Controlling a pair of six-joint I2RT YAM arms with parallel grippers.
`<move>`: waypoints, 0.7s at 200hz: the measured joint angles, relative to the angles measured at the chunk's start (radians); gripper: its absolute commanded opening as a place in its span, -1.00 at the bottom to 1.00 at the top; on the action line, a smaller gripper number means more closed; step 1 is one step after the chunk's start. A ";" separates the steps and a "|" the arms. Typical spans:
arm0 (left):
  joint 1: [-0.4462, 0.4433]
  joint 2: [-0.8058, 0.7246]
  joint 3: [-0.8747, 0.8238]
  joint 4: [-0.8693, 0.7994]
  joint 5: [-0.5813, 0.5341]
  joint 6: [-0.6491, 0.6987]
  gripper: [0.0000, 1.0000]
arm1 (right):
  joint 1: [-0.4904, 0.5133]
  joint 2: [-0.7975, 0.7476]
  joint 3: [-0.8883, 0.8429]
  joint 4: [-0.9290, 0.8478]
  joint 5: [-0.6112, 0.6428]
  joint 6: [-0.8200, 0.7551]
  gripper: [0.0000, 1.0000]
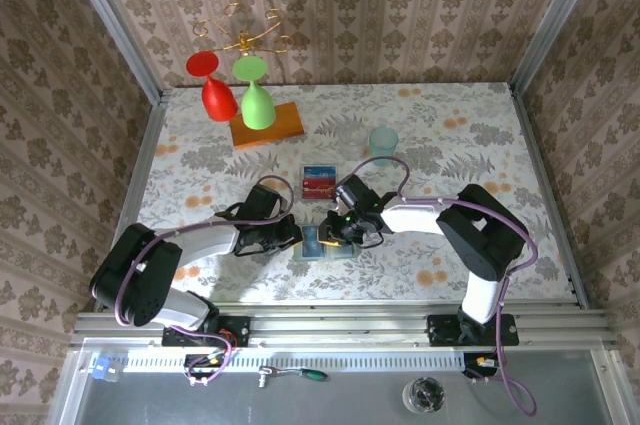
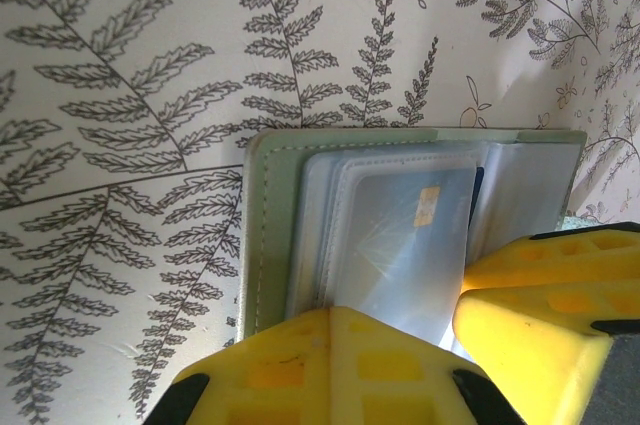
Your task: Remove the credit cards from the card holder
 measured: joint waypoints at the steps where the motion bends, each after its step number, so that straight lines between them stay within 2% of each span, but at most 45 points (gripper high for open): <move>1: 0.000 0.000 0.000 0.000 0.000 0.000 -1.00 | 0.000 0.000 0.000 0.000 0.000 0.000 -0.61; 37: 0.000 0.000 -0.006 0.007 0.001 0.000 -1.00 | 0.009 0.002 0.010 0.014 -0.001 0.000 -0.61; 90: 0.000 0.000 -0.007 0.009 0.001 0.000 -1.00 | 0.012 0.009 0.011 0.015 -0.001 0.002 -0.48; 140: 0.000 -0.006 -0.012 0.013 0.001 0.000 -0.95 | 0.014 0.013 0.031 -0.018 0.009 -0.004 -0.47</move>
